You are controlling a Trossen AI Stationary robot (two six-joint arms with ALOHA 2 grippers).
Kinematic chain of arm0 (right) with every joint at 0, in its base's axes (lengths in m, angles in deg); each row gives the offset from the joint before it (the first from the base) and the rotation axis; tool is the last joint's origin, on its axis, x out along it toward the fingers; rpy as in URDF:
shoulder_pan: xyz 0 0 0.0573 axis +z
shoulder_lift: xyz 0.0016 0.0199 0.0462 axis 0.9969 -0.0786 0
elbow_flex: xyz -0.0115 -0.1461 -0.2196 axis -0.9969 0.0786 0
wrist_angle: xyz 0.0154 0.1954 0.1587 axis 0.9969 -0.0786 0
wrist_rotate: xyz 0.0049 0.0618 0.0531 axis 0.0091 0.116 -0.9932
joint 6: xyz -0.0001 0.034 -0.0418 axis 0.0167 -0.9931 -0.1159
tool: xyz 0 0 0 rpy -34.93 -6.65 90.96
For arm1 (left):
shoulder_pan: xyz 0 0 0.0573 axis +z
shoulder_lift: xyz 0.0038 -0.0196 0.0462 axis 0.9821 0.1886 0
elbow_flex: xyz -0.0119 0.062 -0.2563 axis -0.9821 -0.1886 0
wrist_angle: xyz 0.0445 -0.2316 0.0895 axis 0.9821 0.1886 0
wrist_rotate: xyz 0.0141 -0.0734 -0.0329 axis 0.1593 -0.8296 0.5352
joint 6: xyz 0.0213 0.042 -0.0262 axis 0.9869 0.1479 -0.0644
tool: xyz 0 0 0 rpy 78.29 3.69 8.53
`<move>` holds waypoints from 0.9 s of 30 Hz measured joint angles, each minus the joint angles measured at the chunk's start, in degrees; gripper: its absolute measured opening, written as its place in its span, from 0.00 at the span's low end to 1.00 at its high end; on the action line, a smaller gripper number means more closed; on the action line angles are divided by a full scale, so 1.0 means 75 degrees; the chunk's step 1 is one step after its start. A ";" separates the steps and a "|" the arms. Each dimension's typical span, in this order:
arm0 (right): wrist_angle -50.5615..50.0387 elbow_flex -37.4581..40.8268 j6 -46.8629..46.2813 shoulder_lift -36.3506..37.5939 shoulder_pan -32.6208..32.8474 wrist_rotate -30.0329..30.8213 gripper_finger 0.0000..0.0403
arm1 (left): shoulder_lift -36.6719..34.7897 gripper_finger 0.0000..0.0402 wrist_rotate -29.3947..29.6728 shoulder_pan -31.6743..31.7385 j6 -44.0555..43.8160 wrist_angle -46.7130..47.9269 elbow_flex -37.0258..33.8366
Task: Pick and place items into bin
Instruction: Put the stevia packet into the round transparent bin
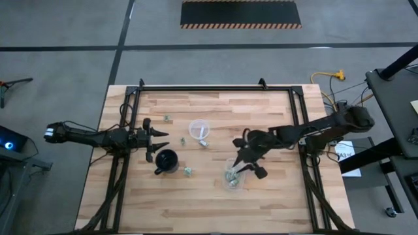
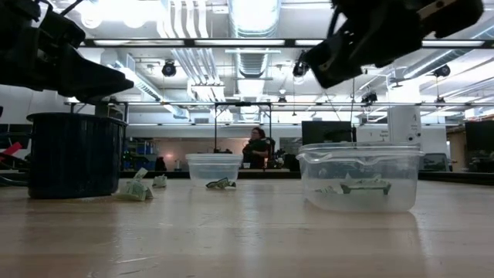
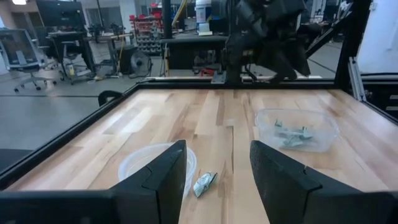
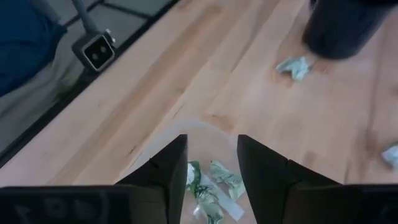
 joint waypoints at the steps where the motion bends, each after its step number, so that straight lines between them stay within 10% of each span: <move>1: 0.0189 0.0203 0.0046 0.0221 -0.0024 0.0000 0.33 | 0.0000 0.40 0.0000 0.0000 0.0000 0.0005 0.0000; 27: 0.3066 0.3897 0.0110 0.4930 -0.1188 -0.0232 0.33 | 0.0076 0.40 0.0000 0.0002 -0.0006 -0.0055 0.0000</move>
